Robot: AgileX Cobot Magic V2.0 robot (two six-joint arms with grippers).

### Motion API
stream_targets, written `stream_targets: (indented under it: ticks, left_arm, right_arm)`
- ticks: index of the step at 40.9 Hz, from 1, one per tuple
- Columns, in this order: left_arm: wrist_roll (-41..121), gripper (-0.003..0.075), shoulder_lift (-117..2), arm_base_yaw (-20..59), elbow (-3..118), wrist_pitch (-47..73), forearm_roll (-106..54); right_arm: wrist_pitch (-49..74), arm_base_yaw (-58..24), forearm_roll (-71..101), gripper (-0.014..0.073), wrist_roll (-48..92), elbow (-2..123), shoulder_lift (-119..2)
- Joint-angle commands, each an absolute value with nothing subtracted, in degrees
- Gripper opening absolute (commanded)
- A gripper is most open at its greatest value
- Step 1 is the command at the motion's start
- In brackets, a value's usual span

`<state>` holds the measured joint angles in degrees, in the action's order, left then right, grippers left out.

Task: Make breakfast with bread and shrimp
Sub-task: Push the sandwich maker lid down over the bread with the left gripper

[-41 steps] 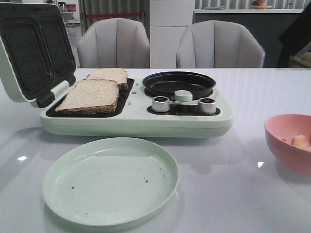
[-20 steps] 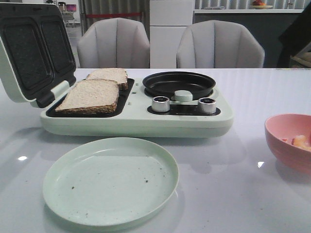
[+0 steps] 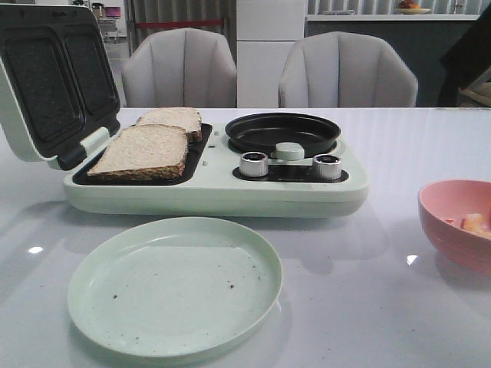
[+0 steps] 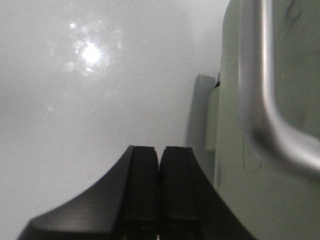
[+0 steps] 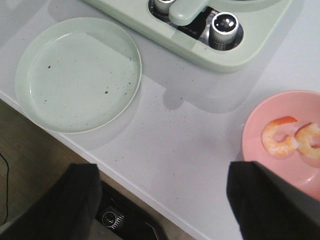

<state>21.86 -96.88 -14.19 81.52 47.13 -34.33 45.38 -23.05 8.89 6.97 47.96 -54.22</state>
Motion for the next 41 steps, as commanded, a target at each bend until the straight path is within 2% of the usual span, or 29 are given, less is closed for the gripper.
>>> stream_targets:
  ticks: [1,8,17,26,41]
  left_arm:
    - [22.38,0.0099,-98.10,-13.66,86.77,44.75,-40.65]
    - [22.78,0.0099,-101.23,-12.15,90.39,47.99,-46.53]
    - [33.65,0.0099,-101.23,-9.62,90.50,52.36,-57.37]
    - [37.76,0.0099,-100.95,-6.34,90.07,56.59,-58.83]
    - [45.99,0.0099,-87.36,3.48,72.94,47.14,-58.56]
  right_arm:
    - [42.49,-22.81,9.14,0.0619,6.89,49.55,-53.34]
    - [42.49,-22.81,9.14,0.0619,6.89,49.55,-53.34]
    - [42.47,-22.81,9.14,0.0619,6.89,49.55,-53.34]
    - [42.47,-22.81,9.14,0.0619,6.89,49.55,-53.34]
    - [42.47,-22.81,9.14,0.0619,6.89,49.55,-53.34]
